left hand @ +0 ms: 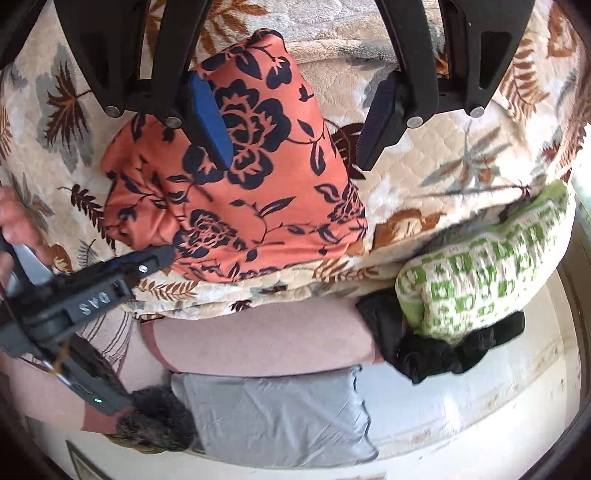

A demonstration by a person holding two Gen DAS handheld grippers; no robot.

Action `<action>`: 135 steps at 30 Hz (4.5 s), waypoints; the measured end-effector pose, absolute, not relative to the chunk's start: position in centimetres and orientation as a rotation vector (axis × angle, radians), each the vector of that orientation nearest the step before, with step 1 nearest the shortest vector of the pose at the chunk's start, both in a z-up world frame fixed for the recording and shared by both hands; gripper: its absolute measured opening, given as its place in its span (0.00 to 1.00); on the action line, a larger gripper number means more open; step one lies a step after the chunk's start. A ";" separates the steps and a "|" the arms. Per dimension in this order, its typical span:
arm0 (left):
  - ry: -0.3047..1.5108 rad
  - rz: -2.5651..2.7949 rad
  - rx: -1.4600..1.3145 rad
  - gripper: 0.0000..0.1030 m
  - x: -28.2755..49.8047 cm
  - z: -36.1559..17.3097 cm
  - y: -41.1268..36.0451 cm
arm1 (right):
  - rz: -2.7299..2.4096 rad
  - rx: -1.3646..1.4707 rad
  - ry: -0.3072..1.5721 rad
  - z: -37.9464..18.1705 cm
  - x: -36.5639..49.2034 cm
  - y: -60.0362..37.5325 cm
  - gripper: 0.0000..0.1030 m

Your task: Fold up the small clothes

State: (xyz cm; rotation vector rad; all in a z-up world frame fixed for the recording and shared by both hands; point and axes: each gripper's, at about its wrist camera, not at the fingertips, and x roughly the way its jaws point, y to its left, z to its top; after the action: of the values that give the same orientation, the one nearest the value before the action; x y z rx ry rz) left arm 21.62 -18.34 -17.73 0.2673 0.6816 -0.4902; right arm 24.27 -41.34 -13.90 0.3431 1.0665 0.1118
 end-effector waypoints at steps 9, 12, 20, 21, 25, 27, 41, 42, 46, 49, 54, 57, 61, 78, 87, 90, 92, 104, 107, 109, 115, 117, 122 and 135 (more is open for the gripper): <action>0.791 -0.472 0.306 0.69 22.1 -21.3 -18.1 | -0.107 0.416 1.224 -19.3 17.5 -43.6 0.32; 0.764 -0.457 0.273 0.69 22.3 -20.5 -17.6 | -0.095 0.388 1.141 -16.1 17.7 -43.2 0.32; 0.757 -0.401 0.197 0.69 24.6 -20.4 -16.6 | -0.094 0.362 1.002 -13.9 25.3 -42.7 0.32; 0.758 -0.397 0.209 0.70 24.7 -20.8 -16.8 | -0.105 0.366 1.006 -14.6 26.7 -42.8 0.32; 0.740 -0.399 0.239 0.70 24.6 -21.1 -17.5 | -0.179 0.422 1.107 -19.6 31.8 -44.1 0.33; 0.733 -0.392 0.251 0.70 24.5 -21.1 -17.7 | -0.193 0.424 1.138 -21.2 32.5 -44.2 0.34; 0.751 -0.394 0.228 0.70 24.2 -21.1 -17.2 | -0.131 0.364 1.156 -17.4 20.5 -40.4 0.34; 0.754 -0.399 0.225 0.70 24.2 -21.1 -17.2 | -0.144 0.375 1.181 -18.8 19.9 -40.5 0.34; 0.753 -0.398 0.233 0.70 24.2 -21.1 -17.3 | -0.148 0.398 1.140 -20.2 18.1 -40.6 0.34; 0.760 -0.395 0.226 0.70 24.4 -21.0 -17.2 | -0.130 0.434 1.167 -18.9 18.0 -41.0 0.34; 0.763 -0.393 0.215 0.70 24.7 -20.8 -17.2 | -0.097 0.482 1.101 -16.0 17.9 -41.8 0.34; 0.765 -0.392 0.212 0.70 24.8 -20.8 -17.3 | -0.100 0.468 1.107 -16.4 18.5 -41.3 0.34; 0.765 -0.396 0.219 0.70 24.8 -21.1 -17.4 | -0.110 0.468 1.188 -20.9 19.4 -40.9 0.35; 0.724 -0.393 0.193 0.76 23.5 -18.5 -16.7 | -0.156 0.338 0.806 -11.1 12.9 -37.3 0.73; 0.685 -0.367 0.208 0.81 20.9 -15.4 -15.0 | -0.098 0.336 0.759 -9.1 9.2 -33.9 0.73; 0.661 -0.340 0.202 0.85 19.2 -14.0 -13.9 | -0.109 0.313 0.734 -7.9 7.9 -32.5 0.73; 0.643 -0.315 0.192 0.88 18.0 -13.1 -13.1 | -0.116 0.306 0.718 -7.0 7.0 -31.8 0.73; 0.746 -0.325 0.111 0.96 16.1 -16.3 -11.0 | -0.149 0.302 0.772 -9.6 5.1 -32.6 0.73; 0.802 -0.399 0.096 0.96 18.3 -17.8 -11.4 | -0.130 0.373 0.828 -11.8 7.2 -35.6 0.73; 0.820 -0.442 0.096 0.96 19.8 -18.3 -12.1 | -0.121 0.425 0.825 -13.0 8.8 -37.7 0.73; 0.879 -0.597 0.053 0.96 23.6 -19.5 -13.7 | -0.085 0.572 0.821 -16.5 14.9 -43.4 0.73; 0.922 -0.650 0.008 0.96 24.7 -20.3 -14.2 | -0.048 0.655 0.822 -18.0 16.6 -45.2 0.73; 1.030 -0.720 -0.064 0.96 27.1 -22.6 -16.1 | 0.036 0.811 0.909 -22.5 19.4 -47.4 0.73; 1.047 -0.774 -0.132 0.81 28.4 -23.3 -18.1 | 0.228 0.917 0.935 -24.9 21.4 -43.3 0.72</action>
State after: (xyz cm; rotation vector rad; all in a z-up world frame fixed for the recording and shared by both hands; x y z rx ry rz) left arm 28.37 -18.10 -23.27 -0.1319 1.0475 -0.7744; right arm 21.42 -43.33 -24.95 0.9173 0.9353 0.2278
